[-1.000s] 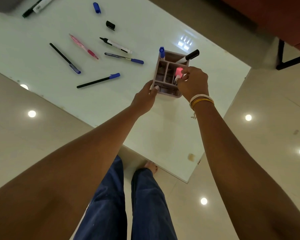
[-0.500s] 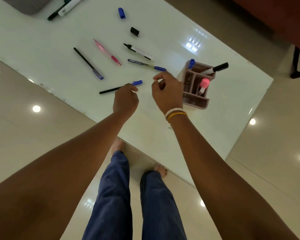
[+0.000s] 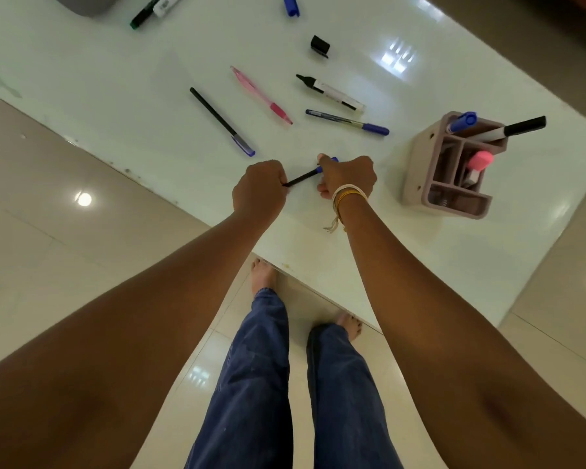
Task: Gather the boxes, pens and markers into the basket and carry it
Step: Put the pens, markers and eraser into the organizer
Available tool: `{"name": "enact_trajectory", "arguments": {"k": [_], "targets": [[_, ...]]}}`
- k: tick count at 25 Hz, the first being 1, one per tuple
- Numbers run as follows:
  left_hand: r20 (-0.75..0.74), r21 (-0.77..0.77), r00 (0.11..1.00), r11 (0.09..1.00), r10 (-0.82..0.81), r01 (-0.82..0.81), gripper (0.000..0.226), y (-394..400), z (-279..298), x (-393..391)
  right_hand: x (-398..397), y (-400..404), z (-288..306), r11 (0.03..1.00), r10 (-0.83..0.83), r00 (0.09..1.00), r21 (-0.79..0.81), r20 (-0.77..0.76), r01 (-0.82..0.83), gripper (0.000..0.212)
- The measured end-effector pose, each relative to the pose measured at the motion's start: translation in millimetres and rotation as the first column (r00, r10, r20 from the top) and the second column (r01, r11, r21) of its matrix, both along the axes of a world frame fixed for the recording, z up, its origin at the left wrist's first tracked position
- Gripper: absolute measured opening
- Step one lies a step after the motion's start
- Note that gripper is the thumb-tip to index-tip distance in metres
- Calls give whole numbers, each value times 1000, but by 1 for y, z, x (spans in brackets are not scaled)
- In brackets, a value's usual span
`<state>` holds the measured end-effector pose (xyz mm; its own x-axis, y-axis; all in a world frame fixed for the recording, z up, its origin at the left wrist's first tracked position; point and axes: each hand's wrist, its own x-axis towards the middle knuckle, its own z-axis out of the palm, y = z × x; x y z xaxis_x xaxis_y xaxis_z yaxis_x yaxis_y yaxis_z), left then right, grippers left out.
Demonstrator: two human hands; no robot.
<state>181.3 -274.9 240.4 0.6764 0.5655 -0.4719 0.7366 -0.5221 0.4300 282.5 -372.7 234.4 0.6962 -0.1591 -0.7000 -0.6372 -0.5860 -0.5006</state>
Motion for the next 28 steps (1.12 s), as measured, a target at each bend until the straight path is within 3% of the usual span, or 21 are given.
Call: {"name": "enact_trajectory", "arguments": {"k": [3,6,9,11,13,15,17,20,22,23,24,26,28], "targets": [[23,-38,998,998,-57,58,8,-4,-3,3,0,3,4,993,-112,993,39,-45,114,28],[56,-115,998,993,-14,21,10,-9,-4,3,3,6,16,963,-162,979,195,-124,184,19],[114,-267,984,958,138,-103,10,-3,0,9,12,10,30,938,10,999,347,-40,5,26],[147,-337,970,931,195,-136,14,3,6,14,22,8,34,980,104,978,152,178,-132,38],[173,-351,966,928,195,-124,14,7,9,19,35,-1,33,956,275,887,-204,372,-211,29],[176,-342,972,935,157,-89,15,8,13,24,44,-14,27,821,514,797,-450,316,-352,30],[170,-357,972,930,159,-90,14,10,13,26,43,-27,19,644,711,673,-573,203,-508,31],[175,-358,967,927,187,-114,14,9,14,26,33,-37,17,507,839,499,-645,217,-571,24],[195,-311,965,944,175,-109,14,7,16,27,29,-41,19,471,866,461,-633,197,-615,21],[200,-290,966,952,162,-99,14,5,17,28,27,-45,20,495,854,482,-593,196,-635,20],[205,-271,968,959,143,-84,15,2,18,30,25,-48,23,579,803,552,-518,226,-630,20],[226,-215,969,975,101,-51,16,-4,21,36,19,-57,29,821,570,747,-284,342,-496,14],[261,-167,961,985,90,-47,15,-12,24,42,16,-69,38,942,324,828,-80,458,-325,9]]}}
